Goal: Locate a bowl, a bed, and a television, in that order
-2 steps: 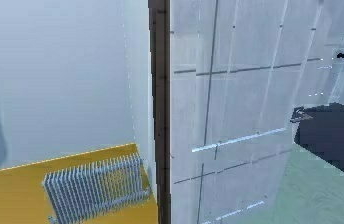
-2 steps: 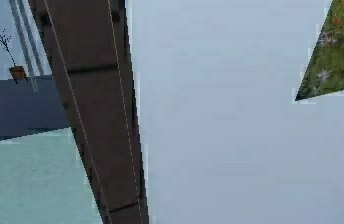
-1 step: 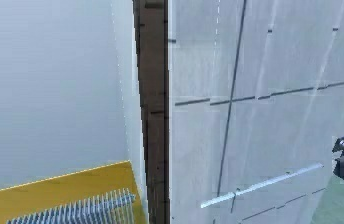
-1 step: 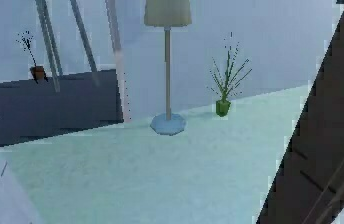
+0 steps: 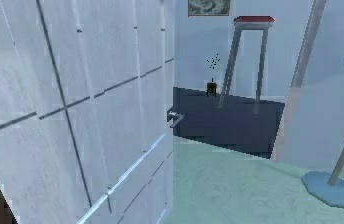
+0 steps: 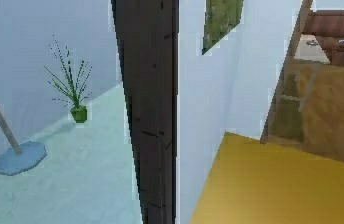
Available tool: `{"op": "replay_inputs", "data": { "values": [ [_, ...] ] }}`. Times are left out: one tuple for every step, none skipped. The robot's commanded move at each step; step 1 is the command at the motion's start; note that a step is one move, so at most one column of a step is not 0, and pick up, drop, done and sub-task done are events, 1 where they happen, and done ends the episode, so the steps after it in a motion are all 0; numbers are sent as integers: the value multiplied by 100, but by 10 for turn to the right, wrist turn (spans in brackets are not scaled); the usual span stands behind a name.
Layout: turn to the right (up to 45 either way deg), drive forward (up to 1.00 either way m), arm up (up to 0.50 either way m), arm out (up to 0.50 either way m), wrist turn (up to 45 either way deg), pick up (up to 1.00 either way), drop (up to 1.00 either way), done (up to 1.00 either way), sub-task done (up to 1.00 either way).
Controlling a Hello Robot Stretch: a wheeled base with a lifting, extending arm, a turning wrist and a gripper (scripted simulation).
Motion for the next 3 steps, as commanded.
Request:
{"op": "replay_inputs", "data": {
  "values": [
    [240, 0, 0, 0, 0, 0, 0, 0, 0],
    [0, 60, 0, 0, 0, 0, 0, 0, 0],
    [450, 0, 0, 0, 0, 0, 0, 0, 0]
  ]
}}
